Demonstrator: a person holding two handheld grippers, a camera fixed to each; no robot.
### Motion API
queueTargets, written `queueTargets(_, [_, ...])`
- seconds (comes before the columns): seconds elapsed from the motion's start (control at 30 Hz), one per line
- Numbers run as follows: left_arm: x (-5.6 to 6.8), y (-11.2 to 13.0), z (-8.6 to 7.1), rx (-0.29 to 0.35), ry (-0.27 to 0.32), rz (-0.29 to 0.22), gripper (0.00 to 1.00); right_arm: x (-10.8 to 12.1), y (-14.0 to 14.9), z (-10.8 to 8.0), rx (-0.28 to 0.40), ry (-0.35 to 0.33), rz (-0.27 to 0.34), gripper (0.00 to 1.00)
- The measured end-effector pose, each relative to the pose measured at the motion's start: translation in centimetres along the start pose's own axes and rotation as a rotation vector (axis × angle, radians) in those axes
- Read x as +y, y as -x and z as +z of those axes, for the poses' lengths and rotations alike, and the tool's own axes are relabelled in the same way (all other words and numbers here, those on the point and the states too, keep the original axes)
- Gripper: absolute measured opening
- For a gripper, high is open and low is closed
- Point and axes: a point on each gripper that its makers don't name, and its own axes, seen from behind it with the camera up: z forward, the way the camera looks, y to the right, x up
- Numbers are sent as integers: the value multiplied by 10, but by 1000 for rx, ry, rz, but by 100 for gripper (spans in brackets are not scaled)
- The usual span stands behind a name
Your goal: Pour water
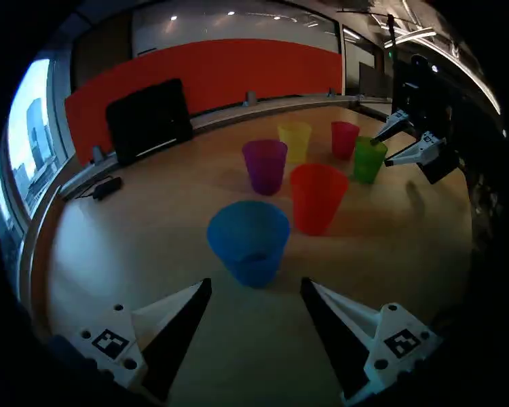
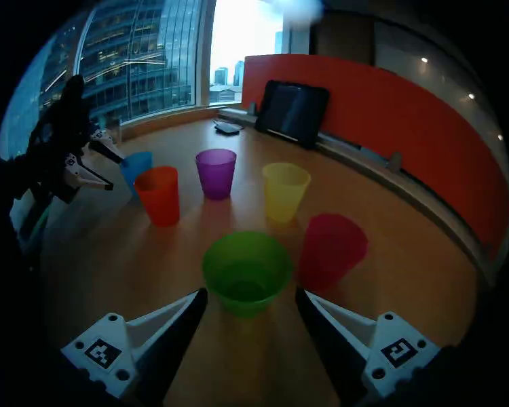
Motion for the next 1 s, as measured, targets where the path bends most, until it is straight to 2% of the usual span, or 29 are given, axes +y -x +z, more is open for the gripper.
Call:
queueTargets(0.2, [-7,3,-17,25,-37,-22,98,3,8,-22,25,37,22,100])
queueTargets(0.37, [-20,1,-35,55,-83,-44,98,6,12,-43,49,78,37,100])
queueTargets(0.8, [-52,-13,-77,192,-204,-144,98,15,23,-91,147,210,104,100])
queueTargets(1.0, [-65,-29,-99,268,-255,-176,98,21,22,-112,196,281,136,100])
